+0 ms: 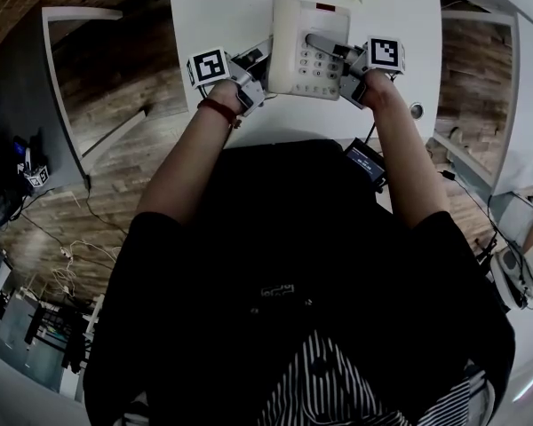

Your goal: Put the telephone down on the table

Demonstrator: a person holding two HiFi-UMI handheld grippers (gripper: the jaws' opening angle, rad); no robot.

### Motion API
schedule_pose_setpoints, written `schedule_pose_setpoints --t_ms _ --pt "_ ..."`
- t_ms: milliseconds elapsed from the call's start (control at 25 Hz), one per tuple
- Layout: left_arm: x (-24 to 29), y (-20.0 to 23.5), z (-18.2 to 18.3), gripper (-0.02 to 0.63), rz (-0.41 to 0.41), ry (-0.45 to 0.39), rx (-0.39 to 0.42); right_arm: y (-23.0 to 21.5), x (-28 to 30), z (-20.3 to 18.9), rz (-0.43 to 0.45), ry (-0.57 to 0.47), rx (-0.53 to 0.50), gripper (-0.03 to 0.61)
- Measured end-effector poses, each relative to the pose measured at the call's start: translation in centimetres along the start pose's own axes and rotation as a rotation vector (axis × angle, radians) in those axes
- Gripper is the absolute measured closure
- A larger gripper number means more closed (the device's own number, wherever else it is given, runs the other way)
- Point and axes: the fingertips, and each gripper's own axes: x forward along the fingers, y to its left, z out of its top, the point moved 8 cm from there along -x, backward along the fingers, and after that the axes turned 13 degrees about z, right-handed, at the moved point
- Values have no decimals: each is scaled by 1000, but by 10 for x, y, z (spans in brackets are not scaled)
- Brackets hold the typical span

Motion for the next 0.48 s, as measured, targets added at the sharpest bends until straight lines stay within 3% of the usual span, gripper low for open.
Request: schedule_pose_setpoints --t_ms 320,480 --pt "2 16 -6 410 12 -26 -30 -19 0 -1 -37 -10 11 304" --pt "4 33 -6 410 28 -34 -58 -34 -13 4 -13 -123 63 305"
